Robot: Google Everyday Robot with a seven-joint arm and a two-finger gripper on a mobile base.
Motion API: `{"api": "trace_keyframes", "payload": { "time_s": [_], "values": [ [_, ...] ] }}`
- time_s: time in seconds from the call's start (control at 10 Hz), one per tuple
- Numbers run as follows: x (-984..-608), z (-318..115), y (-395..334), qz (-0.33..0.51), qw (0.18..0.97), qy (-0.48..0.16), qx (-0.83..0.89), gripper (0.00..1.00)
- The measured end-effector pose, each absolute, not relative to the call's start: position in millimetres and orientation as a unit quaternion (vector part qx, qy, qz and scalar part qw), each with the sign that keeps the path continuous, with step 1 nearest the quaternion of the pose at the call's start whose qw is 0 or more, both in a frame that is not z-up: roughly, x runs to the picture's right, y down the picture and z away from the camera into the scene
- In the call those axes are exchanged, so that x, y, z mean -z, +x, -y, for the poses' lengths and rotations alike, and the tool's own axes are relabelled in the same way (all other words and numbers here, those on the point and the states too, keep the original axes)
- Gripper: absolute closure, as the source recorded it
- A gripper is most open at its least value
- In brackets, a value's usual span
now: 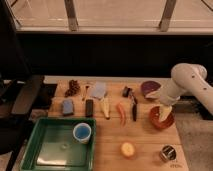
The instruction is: Place eraser in metal cup
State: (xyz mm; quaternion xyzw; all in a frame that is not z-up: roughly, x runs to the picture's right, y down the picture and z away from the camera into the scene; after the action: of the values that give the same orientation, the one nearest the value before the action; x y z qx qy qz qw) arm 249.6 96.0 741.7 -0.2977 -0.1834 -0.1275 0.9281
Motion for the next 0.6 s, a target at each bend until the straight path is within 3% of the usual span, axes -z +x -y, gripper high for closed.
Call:
{"api": "trace_keyframes", "payload": {
  "time_s": [0.6],
  "values": [
    [-743,-74,123,0.263,0.879,-0.273,0.29,0.2]
  ]
}}
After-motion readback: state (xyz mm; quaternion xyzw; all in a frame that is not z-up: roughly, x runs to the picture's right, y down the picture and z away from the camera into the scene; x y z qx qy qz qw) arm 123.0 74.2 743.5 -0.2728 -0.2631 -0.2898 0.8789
